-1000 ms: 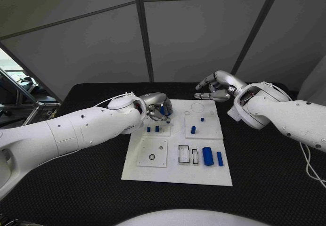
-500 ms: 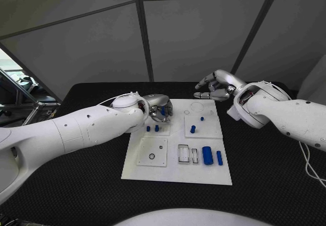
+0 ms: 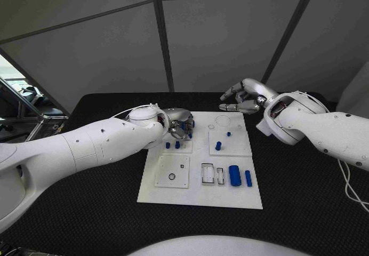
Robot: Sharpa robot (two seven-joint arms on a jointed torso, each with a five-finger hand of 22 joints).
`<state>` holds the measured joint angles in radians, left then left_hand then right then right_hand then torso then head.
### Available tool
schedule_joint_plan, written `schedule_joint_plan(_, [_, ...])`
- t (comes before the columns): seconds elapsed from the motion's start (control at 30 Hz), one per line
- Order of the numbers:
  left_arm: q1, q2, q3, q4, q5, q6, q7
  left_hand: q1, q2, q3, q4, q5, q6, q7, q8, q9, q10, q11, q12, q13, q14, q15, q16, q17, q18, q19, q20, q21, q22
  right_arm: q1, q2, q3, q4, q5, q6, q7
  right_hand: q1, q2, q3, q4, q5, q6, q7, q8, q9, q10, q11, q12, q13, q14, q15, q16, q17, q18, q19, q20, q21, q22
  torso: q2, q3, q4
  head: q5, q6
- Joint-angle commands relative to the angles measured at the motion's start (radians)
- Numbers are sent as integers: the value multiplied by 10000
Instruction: Assemble the parts on the task board
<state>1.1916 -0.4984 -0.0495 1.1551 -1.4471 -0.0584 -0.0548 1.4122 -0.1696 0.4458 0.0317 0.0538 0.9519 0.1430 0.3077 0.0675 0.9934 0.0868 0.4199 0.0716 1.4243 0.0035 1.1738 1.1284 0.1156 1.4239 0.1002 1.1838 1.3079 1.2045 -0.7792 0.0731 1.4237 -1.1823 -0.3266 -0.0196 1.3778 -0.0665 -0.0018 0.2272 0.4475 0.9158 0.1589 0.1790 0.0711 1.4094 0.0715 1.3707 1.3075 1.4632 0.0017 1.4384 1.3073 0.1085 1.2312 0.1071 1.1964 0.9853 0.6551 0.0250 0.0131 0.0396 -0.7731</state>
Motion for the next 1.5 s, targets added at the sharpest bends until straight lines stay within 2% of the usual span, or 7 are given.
schedule_joint_plan(0.03, [8,40,-1,-35,-117,339,-54,50,64,107,-14,-6,103,-7,-42,11,115,-26,-75,-22,87,9,70,-15,-350,89,18,68,679,19,19,6,12,-26,-9,81,37,36,38,8,36,-23,-24,63,-15,-76,-20,-38,447,619,-74,-44,559,87,-14,-35,-37,-2,-3,4,2,3,-6])
schedule_joint_plan(0.5, [-10,123,-1,-147,-118,328,-18,-42,-4,290,-70,-6,129,60,-349,-15,326,3,-417,-65,114,28,254,-109,-380,125,24,220,807,19,35,6,5,-26,-2,81,47,41,43,5,38,-22,-24,66,-14,-63,-21,-21,465,620,-75,-43,562,85,-7,-36,-30,9,-4,8,4,8,-5])
schedule_joint_plan(0.83, [-14,140,-1,-144,-119,430,-28,-128,-76,370,-98,-10,-51,138,-711,-31,430,61,-696,-62,77,72,246,-347,-384,121,65,239,852,19,41,6,3,-26,18,73,55,44,47,2,39,-21,-24,67,-14,-69,-21,-29,456,619,-75,-46,558,89,-16,-36,-42,-8,-5,2,4,17,3])
schedule_joint_plan(0.87, [-14,140,-1,-141,-119,406,-10,-111,-44,410,-108,-8,7,116,-717,-19,487,47,-719,-58,-58,57,-81,-786,-385,126,63,255,865,19,42,6,2,-26,20,73,55,44,47,2,39,-21,-24,67,-14,-69,-21,-29,456,619,-75,-46,558,89,-16,-36,-42,-8,-5,3,4,16,2])
schedule_joint_plan(0.93, [-17,135,-1,-138,-119,294,44,-48,51,544,-148,-6,219,57,-700,11,691,-13,-767,-45,-210,2,-479,-1351,-398,164,38,352,923,19,42,6,3,-26,22,74,55,44,47,2,39,-21,-24,67,-14,-69,-21,-29,456,619,-75,-46,558,89,-16,-36,-42,-8,-9,3,3,24,0])
schedule_joint_plan(1.1, [-38,77,-1,-113,-101,-123,195,-25,203,780,-206,-6,721,-52,-641,65,1185,-145,-897,-28,-31,-109,-308,-1344,-453,288,-56,638,1081,19,43,6,1,-26,23,77,55,44,47,2,39,-21,-24,67,-14,-69,-21,-29,456,619,-75,-46,558,89,-16,-36,-42,-8,-16,4,10,14,16])
schedule_joint_plan(1.5, [-89,-308,21,181,340,-896,380,-200,190,883,-264,-3,1015,-79,-824,42,1580,-208,-1318,-31,102,-164,-174,-1486,-503,391,-133,856,1215,18,58,6,-31,-26,39,86,55,44,47,2,39,-21,-24,67,-14,-69,-21,-29,456,619,-75,-46,558,89,-16,-36,-42,-8,-14,1,8,8,76])
